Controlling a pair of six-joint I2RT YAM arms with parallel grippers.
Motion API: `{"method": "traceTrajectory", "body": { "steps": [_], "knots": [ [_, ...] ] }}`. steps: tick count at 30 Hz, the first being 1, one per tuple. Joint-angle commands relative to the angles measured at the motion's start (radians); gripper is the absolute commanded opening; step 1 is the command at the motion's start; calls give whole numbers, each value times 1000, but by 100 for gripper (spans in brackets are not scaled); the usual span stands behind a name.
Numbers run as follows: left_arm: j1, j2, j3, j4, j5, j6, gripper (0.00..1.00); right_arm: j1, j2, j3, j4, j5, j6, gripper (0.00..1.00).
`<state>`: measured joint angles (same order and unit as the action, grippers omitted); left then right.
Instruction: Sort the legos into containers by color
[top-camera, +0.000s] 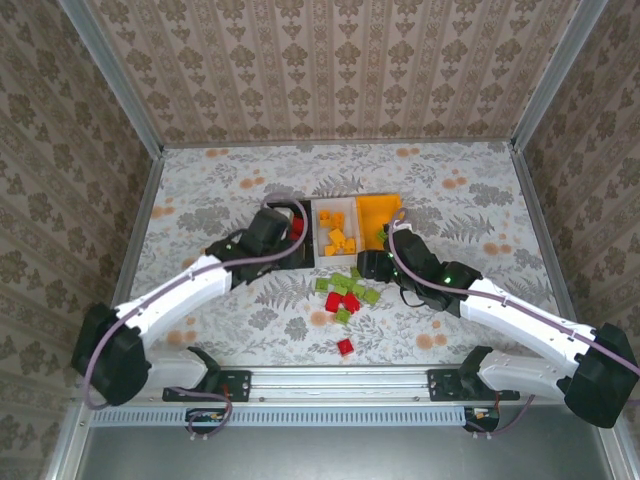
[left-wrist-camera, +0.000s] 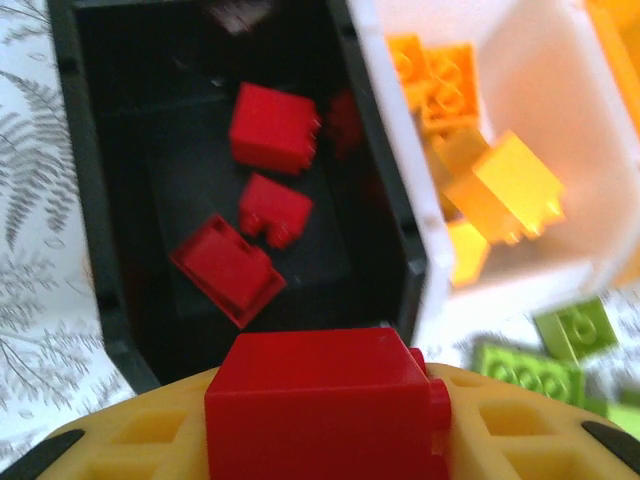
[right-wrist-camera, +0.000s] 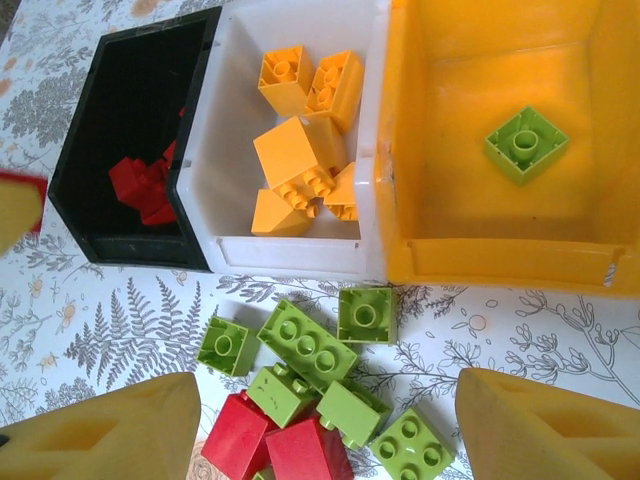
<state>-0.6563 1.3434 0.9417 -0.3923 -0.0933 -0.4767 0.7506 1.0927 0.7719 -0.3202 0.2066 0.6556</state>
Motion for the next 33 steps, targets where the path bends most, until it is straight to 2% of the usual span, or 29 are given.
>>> {"method": "traceTrajectory", "body": {
  "steps": [1,6,9,16,19,24,25,29,33],
  "knots": [
    [62,96,75,31,59,45,45,-4,-14,-31,-35,-30,3,70],
    [108,244,202,36,72,65,47,-3,-21,-72,-48,-54,7,70],
    [123,306,275,28,76,67,51,5,-24,-92,-40,-103,2,70],
    [139,352,392,-14,113,72,77,138,30,-90,-95,-141,-28,70],
    [131,292,387,-2,145,59,83,215,71,-87,-106,-154,-35,71],
    [82,107,290,40,171,24,92,341,174,-56,-130,-145,-39,71],
    [68,65,268,40,166,18,99,363,195,-48,-134,-140,-41,71],
    [15,-97,145,18,109,5,100,426,259,-22,-132,-126,-44,71],
    [1,-282,-18,-11,43,-52,100,457,328,3,-133,-108,-55,71]
  ]
}}
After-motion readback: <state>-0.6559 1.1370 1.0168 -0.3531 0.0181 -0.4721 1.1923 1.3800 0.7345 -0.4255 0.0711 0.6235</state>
